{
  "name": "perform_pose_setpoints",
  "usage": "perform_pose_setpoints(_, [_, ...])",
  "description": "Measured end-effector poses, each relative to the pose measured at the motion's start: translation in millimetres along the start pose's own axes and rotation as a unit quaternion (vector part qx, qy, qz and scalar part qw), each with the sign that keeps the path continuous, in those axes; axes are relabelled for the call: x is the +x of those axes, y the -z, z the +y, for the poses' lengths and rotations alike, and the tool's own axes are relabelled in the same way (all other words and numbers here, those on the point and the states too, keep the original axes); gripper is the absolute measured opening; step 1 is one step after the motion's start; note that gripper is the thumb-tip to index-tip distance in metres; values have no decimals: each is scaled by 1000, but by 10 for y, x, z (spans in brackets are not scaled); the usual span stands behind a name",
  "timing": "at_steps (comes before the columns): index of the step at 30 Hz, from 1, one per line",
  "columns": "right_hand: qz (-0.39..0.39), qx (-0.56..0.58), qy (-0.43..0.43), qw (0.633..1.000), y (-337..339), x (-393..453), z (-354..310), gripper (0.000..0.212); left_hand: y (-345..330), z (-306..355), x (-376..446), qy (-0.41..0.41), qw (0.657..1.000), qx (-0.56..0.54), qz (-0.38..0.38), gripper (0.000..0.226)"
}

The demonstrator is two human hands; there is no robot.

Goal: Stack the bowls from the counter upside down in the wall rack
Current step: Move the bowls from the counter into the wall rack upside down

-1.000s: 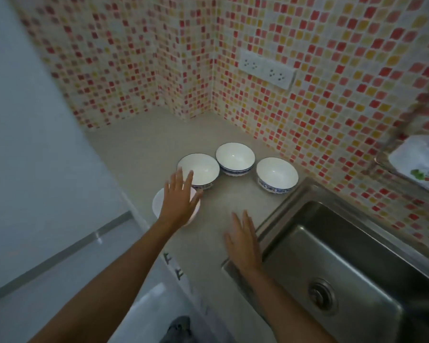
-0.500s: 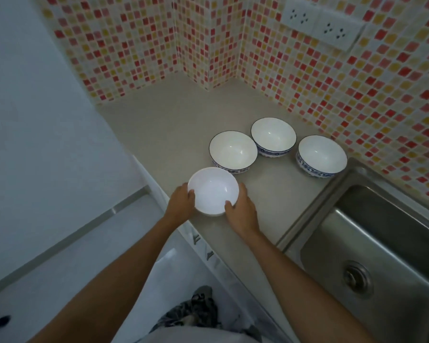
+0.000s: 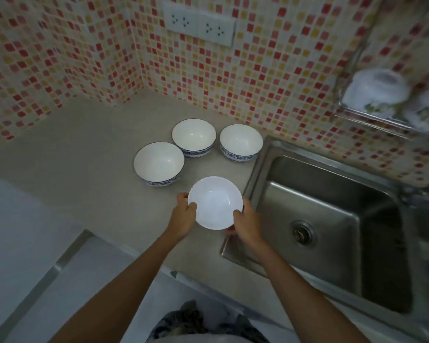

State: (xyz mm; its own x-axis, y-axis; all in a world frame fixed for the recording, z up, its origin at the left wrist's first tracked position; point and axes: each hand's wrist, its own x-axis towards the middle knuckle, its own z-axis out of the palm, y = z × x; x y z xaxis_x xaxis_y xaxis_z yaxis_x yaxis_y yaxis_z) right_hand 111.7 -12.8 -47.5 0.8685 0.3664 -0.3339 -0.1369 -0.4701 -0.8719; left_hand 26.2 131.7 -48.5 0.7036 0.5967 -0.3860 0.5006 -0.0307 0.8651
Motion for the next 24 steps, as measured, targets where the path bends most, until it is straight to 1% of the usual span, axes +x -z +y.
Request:
perform_pose_setpoints(2, [20,35,-8,999,303,-23,16,48,-253,229,2,-17,999,-8,-37,42])
perform_pose_setpoints(3, [28,39,-7,999,465,-36,11,47,-385,327,8,-29,998,-11,-56,43])
perform_pose_setpoints(5, [53,40,-1,998,806,-65,-16,46,-657,544,7,-49,994,-24,-90,36])
perform_pose_setpoints(7, [87,32,11,996,1145,-94,-48,45,-926,784,-16,-62,989,-49,-124,36])
perform_pose_setpoints(9, [123,20,26,992,1459,-125,-65,37,-1186,1031,-59,-73,983,-75,-153,44])
perform_pose_setpoints(11, [163,15,48,985,1772,-160,-88,33,-1428,1263,-111,-91,975,-104,-176,51])
perform_pose_setpoints(13, [191,22,73,979,2091,-189,-142,31,-1642,1492,-178,-111,969,-121,-183,48])
perform_pose_setpoints(16, [236,45,114,964,2594,-234,-282,30,-1898,1889,-323,-161,952,-163,-203,32])
perform_pose_setpoints(19, [313,13,184,932,3103,-226,-382,36,-2065,2254,-368,-165,945,-210,-191,26])
perform_pose_setpoints(20, [333,1,209,919,3259,-210,-410,35,-2088,2390,-391,-162,942,-229,-184,31])
perform_pose_setpoints(22, [370,-42,242,896,3564,-137,-448,33,-2169,2638,-360,-171,945,-228,-159,62])
perform_pose_setpoints(23, [385,-73,241,888,3705,-91,-476,34,-2208,2768,-374,-187,947,-218,-145,64])
perform_pose_setpoints(24, [393,-106,230,884,3839,-33,-498,36,-2256,2900,-395,-214,943,-218,-133,50])
